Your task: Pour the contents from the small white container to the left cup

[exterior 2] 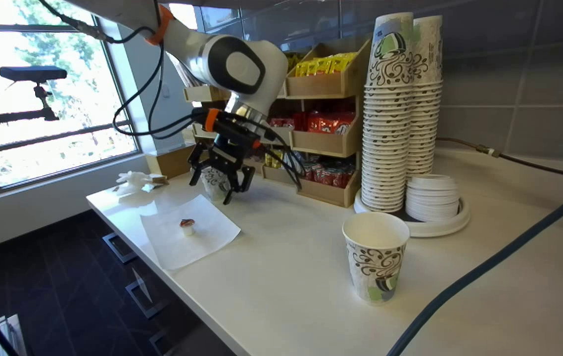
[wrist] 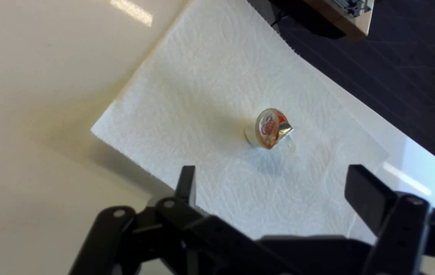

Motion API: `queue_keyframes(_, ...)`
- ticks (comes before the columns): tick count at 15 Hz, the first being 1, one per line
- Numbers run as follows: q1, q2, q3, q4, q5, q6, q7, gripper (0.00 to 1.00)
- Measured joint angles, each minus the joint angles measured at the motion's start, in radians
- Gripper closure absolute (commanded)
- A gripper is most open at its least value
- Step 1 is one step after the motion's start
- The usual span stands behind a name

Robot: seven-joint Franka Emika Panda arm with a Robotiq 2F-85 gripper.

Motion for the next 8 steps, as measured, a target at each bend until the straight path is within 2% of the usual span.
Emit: queue_keyframes(8,0.005,-0.237,0.0,-0.072,-0.034,0.043,-0.011,0.0)
